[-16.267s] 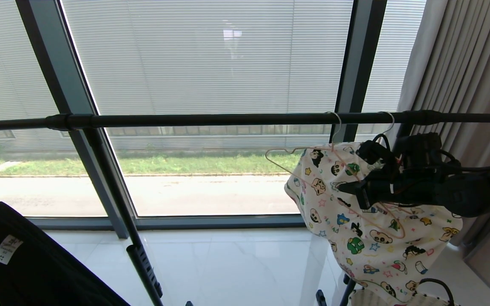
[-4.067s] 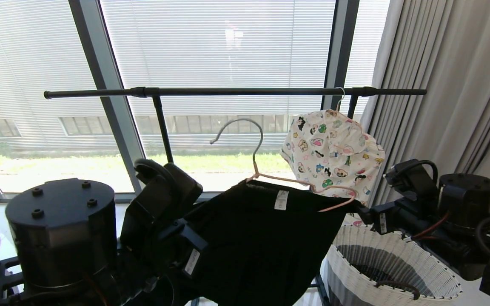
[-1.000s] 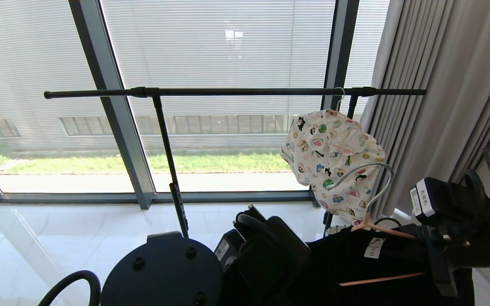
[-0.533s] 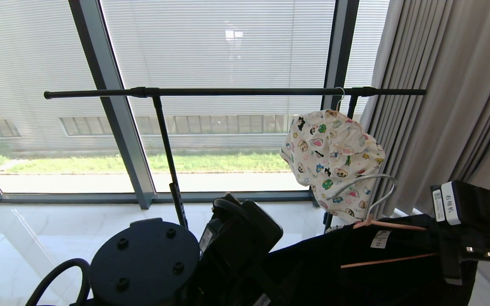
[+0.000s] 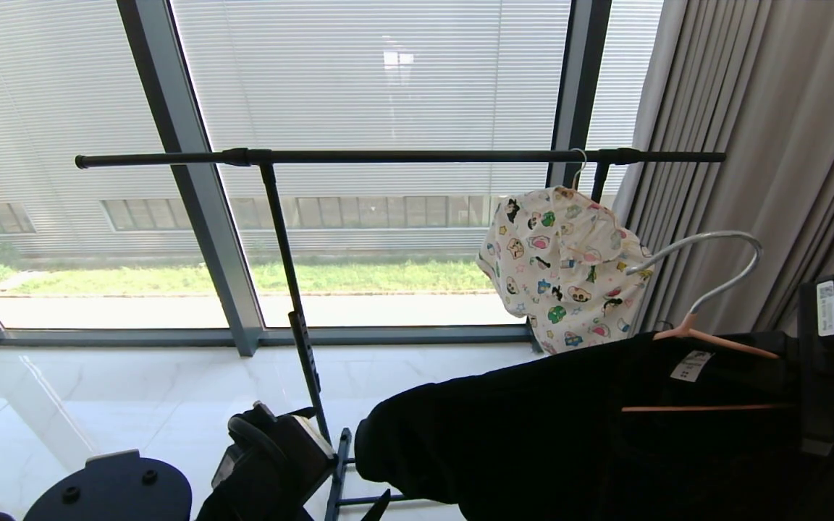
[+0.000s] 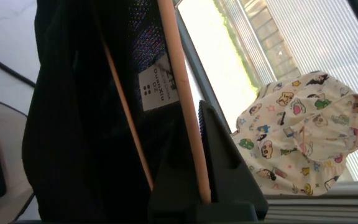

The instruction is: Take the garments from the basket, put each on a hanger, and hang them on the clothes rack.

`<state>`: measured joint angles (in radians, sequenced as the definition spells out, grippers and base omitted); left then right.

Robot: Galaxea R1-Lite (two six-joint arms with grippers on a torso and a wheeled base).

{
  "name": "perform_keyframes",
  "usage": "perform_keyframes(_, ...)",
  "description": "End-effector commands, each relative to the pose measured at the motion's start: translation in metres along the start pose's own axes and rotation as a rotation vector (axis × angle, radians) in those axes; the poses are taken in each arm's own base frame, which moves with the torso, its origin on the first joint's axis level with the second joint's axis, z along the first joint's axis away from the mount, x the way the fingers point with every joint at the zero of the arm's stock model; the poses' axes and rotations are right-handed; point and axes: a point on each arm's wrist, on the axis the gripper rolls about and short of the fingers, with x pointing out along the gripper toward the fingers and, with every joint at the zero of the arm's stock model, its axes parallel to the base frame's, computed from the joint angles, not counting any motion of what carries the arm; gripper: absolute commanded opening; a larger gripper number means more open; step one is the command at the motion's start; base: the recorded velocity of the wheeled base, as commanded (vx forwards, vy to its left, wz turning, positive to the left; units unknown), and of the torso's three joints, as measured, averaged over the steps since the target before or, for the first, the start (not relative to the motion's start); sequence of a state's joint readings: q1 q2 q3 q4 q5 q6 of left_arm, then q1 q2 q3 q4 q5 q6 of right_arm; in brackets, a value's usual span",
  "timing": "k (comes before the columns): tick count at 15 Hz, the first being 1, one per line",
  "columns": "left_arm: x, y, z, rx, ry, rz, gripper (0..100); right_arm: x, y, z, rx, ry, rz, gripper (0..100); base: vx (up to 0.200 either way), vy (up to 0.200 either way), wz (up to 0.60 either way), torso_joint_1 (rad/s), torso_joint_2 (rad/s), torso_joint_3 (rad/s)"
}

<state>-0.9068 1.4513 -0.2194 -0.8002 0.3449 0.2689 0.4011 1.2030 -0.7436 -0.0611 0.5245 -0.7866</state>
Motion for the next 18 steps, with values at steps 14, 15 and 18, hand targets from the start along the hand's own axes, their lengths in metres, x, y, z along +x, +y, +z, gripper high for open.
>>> perform_keyframes(14, 0.033, 0.011, -0.019, -0.166, 0.058, 0.111, 0, -0.013, 0.008, 0.013, -0.038, -0.053, -0.009, 0, 0.000, 0.000, 0.00, 0.000, 0.00, 0.000)
perform_keyframes(15, 0.033, 0.011, -0.019, -0.166, 0.058, 0.111, 0, -0.013, 0.008, 0.013, -0.038, -0.053, -0.009, 0, 0.000, 0.000, 0.00, 0.000, 0.00, 0.000)
perform_keyframes(18, 0.018, 0.031, -0.034, -0.122, 0.098, 0.197, 0, -0.013, 0.007, 0.013, -0.018, -0.052, -0.016, 0, 0.000, 0.000, 0.00, 0.000, 0.00, 0.000)
